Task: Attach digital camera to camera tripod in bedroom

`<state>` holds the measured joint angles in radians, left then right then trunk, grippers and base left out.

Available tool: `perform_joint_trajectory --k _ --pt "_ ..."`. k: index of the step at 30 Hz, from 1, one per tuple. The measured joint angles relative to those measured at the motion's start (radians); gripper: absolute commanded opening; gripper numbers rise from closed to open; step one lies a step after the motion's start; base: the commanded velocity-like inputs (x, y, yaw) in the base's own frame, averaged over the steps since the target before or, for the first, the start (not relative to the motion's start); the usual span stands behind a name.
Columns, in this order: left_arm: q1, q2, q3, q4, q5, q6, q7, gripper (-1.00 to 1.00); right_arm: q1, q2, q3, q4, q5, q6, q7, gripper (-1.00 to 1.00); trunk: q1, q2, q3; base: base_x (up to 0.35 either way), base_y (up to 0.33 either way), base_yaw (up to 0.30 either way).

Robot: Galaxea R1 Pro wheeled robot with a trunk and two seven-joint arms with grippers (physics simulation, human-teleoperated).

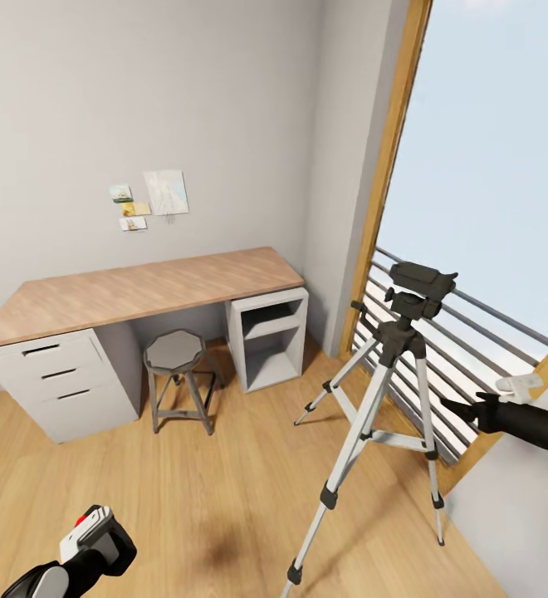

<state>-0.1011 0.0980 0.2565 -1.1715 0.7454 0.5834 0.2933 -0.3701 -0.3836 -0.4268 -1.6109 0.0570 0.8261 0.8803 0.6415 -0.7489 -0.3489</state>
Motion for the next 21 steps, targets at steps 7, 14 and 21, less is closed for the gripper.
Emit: perform_joint_trajectory --k 7,14,21 --pt "0.0 -0.002 -0.008 -0.014 0.001 0.004 0.0 -1.0 0.0 -0.007 0.0 0.008 0.002 -0.017 0.001 1.0 0.0 0.0 0.0 0.0 0.0 0.0" --pt "0.0 0.0 -0.016 -0.069 -0.007 0.025 0.001 -1.0 0.0 -0.01 0.0 0.039 0.004 -0.096 0.002 1.0 0.0 0.0 0.0 0.0 0.0 0.0" --pt "-0.005 0.019 -0.037 -0.132 -0.052 0.046 0.007 -1.0 -0.001 -0.015 0.003 0.149 0.004 -0.234 0.005 1.0 0.0 0.0 0.0 0.0 0.0 0.0"
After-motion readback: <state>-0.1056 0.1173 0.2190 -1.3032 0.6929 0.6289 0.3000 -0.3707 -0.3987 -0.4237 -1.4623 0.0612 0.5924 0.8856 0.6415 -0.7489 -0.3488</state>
